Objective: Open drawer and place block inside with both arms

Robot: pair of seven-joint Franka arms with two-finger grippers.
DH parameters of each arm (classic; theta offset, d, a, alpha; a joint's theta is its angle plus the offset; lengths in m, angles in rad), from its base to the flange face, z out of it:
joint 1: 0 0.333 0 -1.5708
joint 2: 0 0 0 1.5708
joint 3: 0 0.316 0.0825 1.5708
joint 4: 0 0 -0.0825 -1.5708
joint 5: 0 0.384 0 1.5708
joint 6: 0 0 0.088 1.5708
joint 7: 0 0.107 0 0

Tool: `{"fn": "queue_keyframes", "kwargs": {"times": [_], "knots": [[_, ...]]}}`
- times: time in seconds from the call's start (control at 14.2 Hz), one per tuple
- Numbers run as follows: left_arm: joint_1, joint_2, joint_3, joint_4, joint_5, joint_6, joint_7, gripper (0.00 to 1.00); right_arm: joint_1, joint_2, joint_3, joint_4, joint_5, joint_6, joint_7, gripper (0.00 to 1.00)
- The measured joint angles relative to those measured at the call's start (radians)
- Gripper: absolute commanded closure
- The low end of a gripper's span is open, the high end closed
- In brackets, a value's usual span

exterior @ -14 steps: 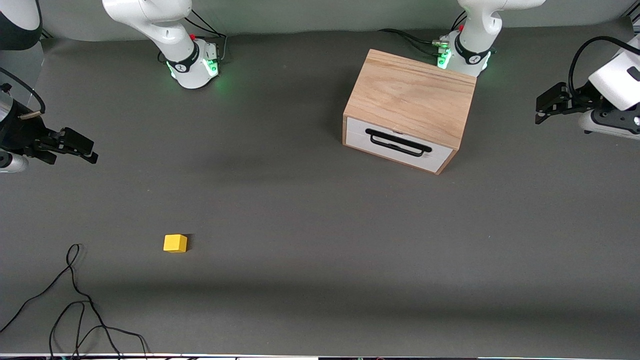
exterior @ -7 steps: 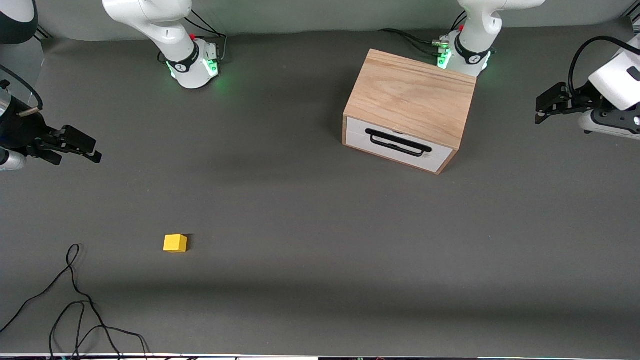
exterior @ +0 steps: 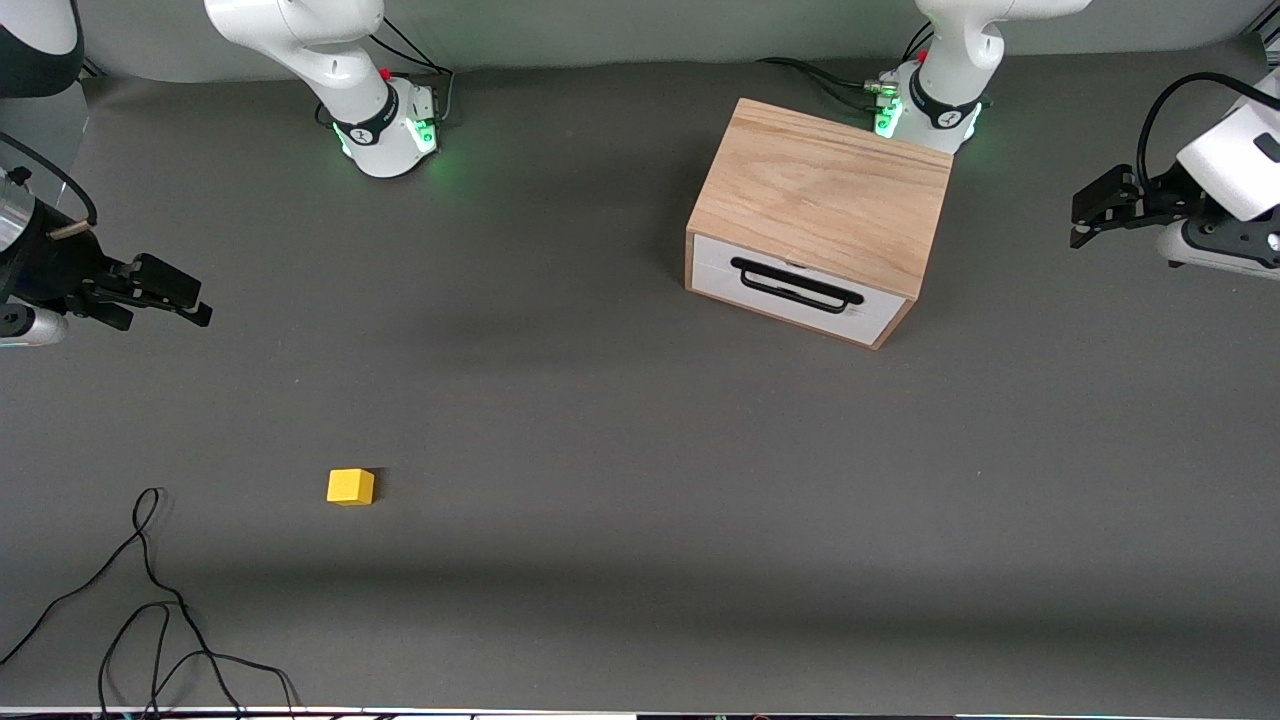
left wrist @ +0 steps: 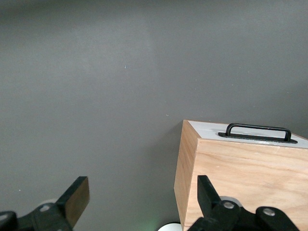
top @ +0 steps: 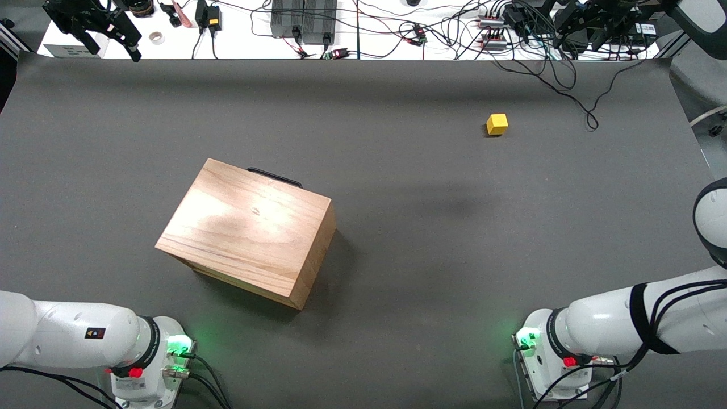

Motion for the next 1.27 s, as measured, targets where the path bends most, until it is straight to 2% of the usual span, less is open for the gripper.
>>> {"fn": "queue_keyframes", "kwargs": {"times": [0.57,1.27], "knots": [[0.000,0.000,0.000,0.000,0.000,0.000,0.000,0.00,-0.002,0.000,-0.008,0.003,0.000,0.002,0.000,0.00],[0.000,0.000,0.000,-0.001,0.000,0.000,0.000,0.00,-0.004,0.029,-0.011,0.002,-0.019,0.098,0.000,0.00]]}}
